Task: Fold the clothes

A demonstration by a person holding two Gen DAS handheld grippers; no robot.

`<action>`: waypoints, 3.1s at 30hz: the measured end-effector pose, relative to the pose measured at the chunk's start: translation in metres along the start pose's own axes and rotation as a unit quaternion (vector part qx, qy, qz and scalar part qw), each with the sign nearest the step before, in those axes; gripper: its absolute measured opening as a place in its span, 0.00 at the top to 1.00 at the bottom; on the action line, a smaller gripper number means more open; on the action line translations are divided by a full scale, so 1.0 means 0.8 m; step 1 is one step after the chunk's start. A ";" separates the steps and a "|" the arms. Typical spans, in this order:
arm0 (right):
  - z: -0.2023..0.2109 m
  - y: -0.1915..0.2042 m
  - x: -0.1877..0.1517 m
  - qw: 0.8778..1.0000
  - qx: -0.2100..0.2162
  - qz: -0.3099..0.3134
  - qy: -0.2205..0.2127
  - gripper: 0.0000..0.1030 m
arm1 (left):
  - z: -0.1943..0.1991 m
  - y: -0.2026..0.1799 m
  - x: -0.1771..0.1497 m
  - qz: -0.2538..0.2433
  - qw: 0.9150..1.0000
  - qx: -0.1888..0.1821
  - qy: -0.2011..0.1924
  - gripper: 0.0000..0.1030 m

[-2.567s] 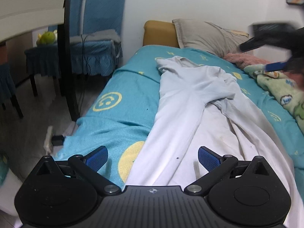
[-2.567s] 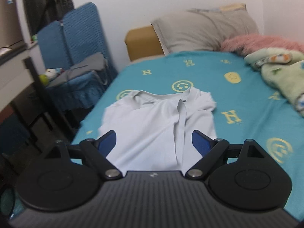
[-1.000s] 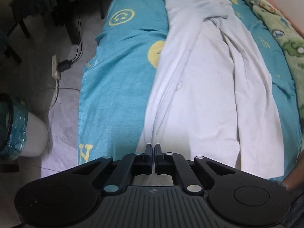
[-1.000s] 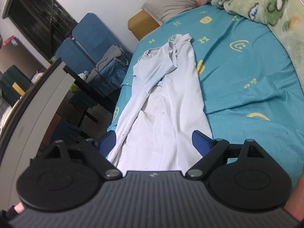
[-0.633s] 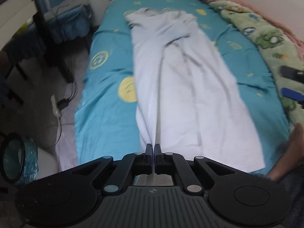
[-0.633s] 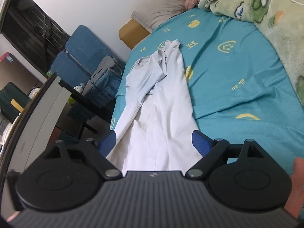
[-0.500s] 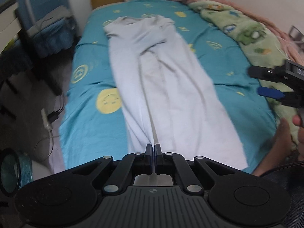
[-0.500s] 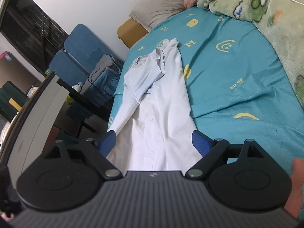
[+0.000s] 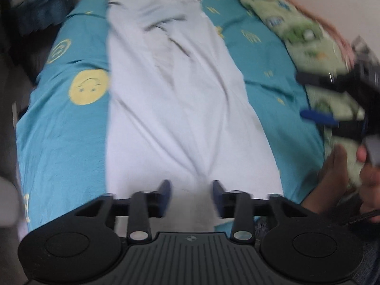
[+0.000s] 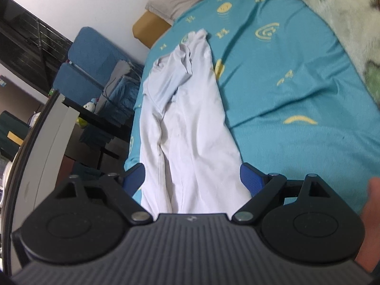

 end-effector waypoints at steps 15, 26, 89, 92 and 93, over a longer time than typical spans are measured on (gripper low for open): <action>-0.043 -0.036 -0.026 0.993 -0.067 -0.060 0.075 0.27 | -0.033 0.142 -0.014 0.266 0.961 -0.067 -0.030 0.29; -0.057 -0.051 -0.043 0.985 -0.084 -0.087 0.124 0.44 | -0.038 0.130 -0.024 0.250 0.964 -0.092 -0.013 0.68; 0.257 0.143 -0.114 0.990 -0.049 0.125 -0.052 0.92 | 0.270 -0.015 -0.151 0.265 0.924 -0.154 -0.230 0.93; 0.264 0.141 -0.121 0.988 -0.052 0.132 -0.060 0.92 | 0.265 -0.023 -0.167 0.268 0.925 -0.144 -0.229 0.93; 0.260 0.138 -0.121 0.988 -0.053 0.130 -0.059 0.92 | 0.262 -0.023 -0.167 0.271 0.924 -0.141 -0.229 0.93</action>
Point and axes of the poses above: each gripper's, at about its wrist camera, not at the fingertips, and z roughly against the way its jaws point, y to its left, x to its top, the point moved 2 cm from there along -z, roughly the way its jaws point, and after that the axes turned 1 degree about x, right-handed, at the moved point
